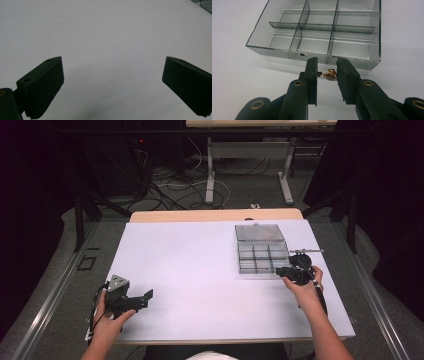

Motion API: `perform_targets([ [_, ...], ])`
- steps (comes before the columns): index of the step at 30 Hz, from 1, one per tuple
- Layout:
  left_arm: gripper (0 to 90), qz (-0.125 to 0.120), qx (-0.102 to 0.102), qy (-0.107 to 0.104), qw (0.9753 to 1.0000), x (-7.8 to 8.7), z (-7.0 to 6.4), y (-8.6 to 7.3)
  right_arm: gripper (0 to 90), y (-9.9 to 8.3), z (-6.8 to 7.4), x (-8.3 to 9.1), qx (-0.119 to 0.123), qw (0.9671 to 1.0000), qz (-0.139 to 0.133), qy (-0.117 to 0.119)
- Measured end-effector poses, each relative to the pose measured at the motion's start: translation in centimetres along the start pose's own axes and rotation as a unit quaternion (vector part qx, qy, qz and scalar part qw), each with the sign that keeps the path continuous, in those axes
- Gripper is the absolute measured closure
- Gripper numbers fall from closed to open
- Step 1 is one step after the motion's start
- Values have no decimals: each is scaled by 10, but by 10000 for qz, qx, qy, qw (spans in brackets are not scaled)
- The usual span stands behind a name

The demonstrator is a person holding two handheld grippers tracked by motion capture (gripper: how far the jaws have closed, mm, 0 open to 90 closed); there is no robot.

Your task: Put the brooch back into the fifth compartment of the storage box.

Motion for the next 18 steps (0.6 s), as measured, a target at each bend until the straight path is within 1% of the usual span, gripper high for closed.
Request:
perform_targets([
  [1, 38, -2, 12, 6, 10000, 0, 0, 0, 715, 1, 0, 0, 54, 10000, -48, 18],
  [2, 38, -7, 18, -1, 10000, 0, 0, 0, 715, 2, 2, 0, 74, 9999, -82, 58],
  [5, 38, -13, 23, 3, 10000, 1, 0, 0, 715, 3, 3, 0, 105, 9998, -127, 75],
  [8, 38, -8, 19, 9, 10000, 1, 0, 0, 715, 4, 5, 0, 60, 9997, -124, 179],
  [10, 38, -3, 16, 14, 10000, 1, 0, 0, 715, 6, 7, 1, 106, 9995, -168, 246],
  [14, 38, -3, 15, 32, 10000, 0, 0, 0, 715, 8, 10, 1, 88, 9994, -166, 294],
  [16, 38, -6, 20, 34, 10000, 0, 0, 0, 715, 10, 13, 0, 166, 9992, -164, 313],
  [18, 38, -7, 21, 38, 10000, 0, 0, 0, 715, 11, 15, -1, 175, 9992, -146, 315],
])
Point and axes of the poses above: each handheld gripper's, and its own axes: x roughly backward along the jaws, y roughly out of its top, z roughly to its left, the point moved 9 cm from there along -x, roughly forward along the jaws, and after that the axes turned 12 degrees about -x, right-handed, at the moved point
